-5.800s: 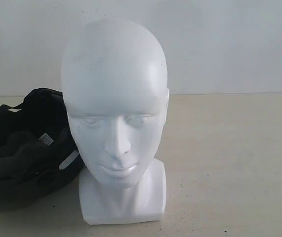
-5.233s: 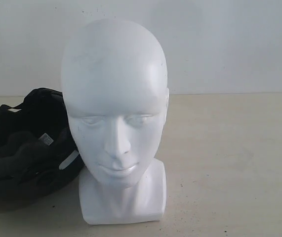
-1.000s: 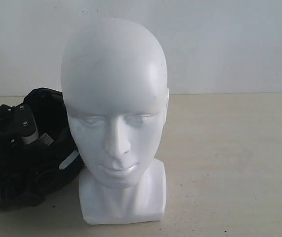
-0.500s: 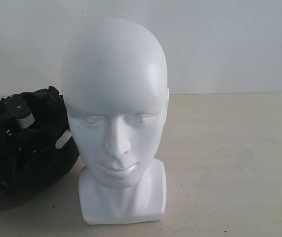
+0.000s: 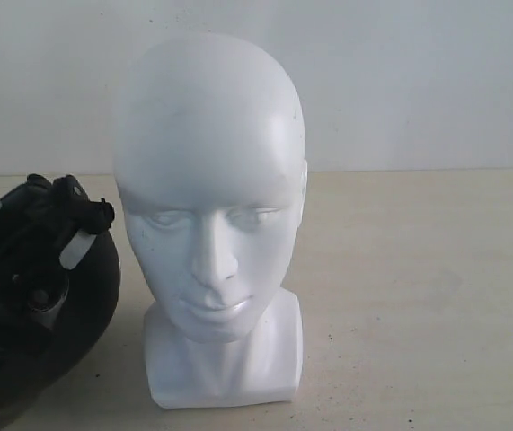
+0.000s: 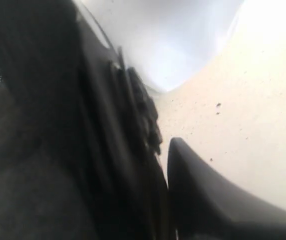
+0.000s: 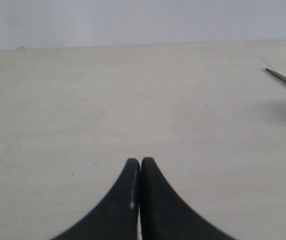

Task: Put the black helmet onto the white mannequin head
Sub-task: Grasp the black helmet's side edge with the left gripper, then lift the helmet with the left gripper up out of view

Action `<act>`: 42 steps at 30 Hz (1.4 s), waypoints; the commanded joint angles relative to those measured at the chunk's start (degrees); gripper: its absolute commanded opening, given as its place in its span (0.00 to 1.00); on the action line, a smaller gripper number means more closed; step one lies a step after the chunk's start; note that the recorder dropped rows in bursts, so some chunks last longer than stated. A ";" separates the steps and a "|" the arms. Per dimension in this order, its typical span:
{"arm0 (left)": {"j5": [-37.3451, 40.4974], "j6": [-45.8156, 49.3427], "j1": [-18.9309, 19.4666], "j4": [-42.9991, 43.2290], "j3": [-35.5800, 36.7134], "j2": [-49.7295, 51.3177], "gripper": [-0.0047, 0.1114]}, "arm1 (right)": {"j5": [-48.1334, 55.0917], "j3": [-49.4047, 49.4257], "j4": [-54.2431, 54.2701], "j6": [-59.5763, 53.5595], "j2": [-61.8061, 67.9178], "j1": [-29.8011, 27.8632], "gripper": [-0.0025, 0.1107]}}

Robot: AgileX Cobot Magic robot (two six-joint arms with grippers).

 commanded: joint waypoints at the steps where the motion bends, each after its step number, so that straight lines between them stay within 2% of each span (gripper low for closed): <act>1: -1.17 -3.29 -0.01 -1.59 -0.05 -8.42 0.08 | -0.61 -0.05 -0.44 0.05 -0.24 -0.09 0.02; 7: 0.06 -6.46 -0.01 -3.87 -0.05 -20.22 0.08 | -0.61 -0.05 -0.44 0.05 -0.24 -0.09 0.02; 12: -0.60 -7.90 -0.01 -12.68 -0.05 -31.30 0.08 | -0.61 -0.05 -0.44 0.05 -0.24 -0.09 0.02; 17: -7.16 -7.90 -0.01 -24.43 -1.13 -41.63 0.08 | -0.61 -0.05 -0.44 0.05 -0.24 -0.09 0.02; 20: -9.84 -7.90 -0.01 -25.25 -4.14 -43.99 0.08 | -0.61 -0.05 -0.44 0.05 -0.24 -0.09 0.02; 24: -13.50 -7.74 -0.01 -32.48 -9.62 -43.19 0.08 | -0.61 -0.05 -0.44 0.05 -0.24 -0.09 0.02; 27: -14.42 -3.30 -0.01 -40.29 -13.52 -40.53 0.08 | -0.61 -0.05 -0.44 0.05 -0.24 -0.09 0.02; 34: -9.35 4.27 -0.01 -62.32 -20.31 -33.08 0.08 | -0.61 -0.05 -0.44 0.05 -0.24 -0.09 0.02; 37: -6.58 3.24 -0.11 -62.32 -21.53 -31.64 0.08 | -0.61 -0.05 -0.44 0.05 -0.24 -0.09 0.02; 42: -6.37 1.91 -0.11 -62.32 -23.36 -30.85 0.08 | -0.61 -0.05 -0.44 0.05 -0.24 -0.09 0.02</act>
